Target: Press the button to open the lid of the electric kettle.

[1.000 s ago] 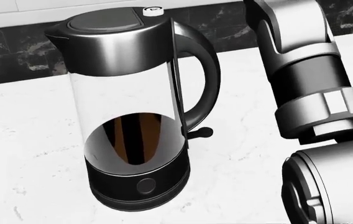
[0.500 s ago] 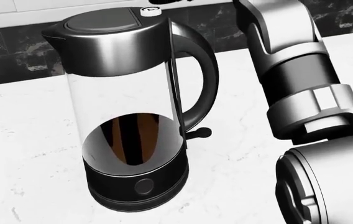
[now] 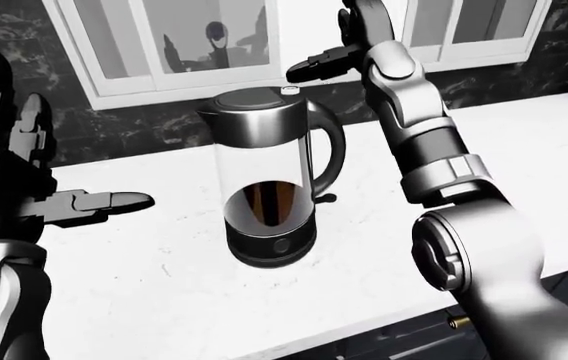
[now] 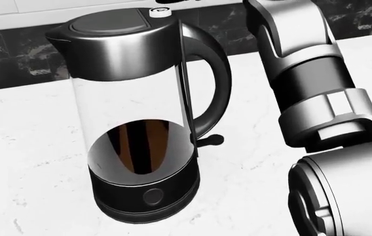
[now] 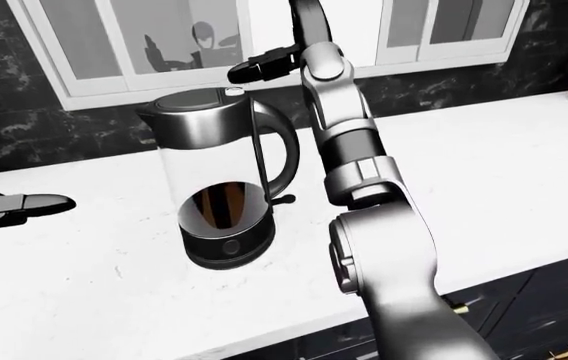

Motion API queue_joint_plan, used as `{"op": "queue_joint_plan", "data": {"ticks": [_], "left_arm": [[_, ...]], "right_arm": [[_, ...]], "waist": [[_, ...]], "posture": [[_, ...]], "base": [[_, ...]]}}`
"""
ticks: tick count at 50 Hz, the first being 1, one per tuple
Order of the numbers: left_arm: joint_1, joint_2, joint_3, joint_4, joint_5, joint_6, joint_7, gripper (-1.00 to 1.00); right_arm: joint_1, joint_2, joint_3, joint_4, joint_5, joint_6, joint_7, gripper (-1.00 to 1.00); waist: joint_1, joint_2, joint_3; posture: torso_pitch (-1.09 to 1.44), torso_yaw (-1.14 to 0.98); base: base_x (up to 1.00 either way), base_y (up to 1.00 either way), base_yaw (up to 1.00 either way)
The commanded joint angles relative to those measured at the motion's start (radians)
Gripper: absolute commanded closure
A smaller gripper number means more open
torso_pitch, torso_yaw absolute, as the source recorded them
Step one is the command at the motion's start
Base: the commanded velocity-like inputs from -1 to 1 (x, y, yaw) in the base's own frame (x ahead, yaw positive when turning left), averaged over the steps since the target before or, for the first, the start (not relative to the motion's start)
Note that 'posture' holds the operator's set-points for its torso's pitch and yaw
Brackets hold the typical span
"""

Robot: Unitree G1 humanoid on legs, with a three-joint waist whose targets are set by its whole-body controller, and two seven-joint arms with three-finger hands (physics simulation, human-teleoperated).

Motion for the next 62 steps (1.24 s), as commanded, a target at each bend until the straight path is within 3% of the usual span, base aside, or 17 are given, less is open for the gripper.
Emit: {"op": "queue_joint_plan", "data": {"ticks": [1,49,62], "left_arm": [[-0.023,0.015,0.007,-0.018,0.001,-0.024,0.002,-1.00],[-0.016,0.012,0.011,-0.023,-0.006,-0.026,0.002,-1.00],[-0.019,0.016,0.012,-0.025,-0.009,-0.022,0.004,-1.00]], "right_arm": [[-0.040,-0.009,-0.004,-0.032,-0.003,-0.030,-0.013,-1.00],[-0.005,0.018,0.008,-0.056,-0.019,-0.036,-0.012,-1.00],[0.019,0.015,0.021,-0.062,-0.077,-0.066,0.000,-1.00]], "waist": [[0.000,0.004,-0.011],[0.000,0.005,-0.012],[0.001,0.004,-0.013]], "posture": [[-0.38,0.00],[-0.38,0.00],[-0.38,0.00]], "base": [[0.00,0.00,0.00],[0.00,0.00,0.00],[0.00,0.00,0.00]]}}
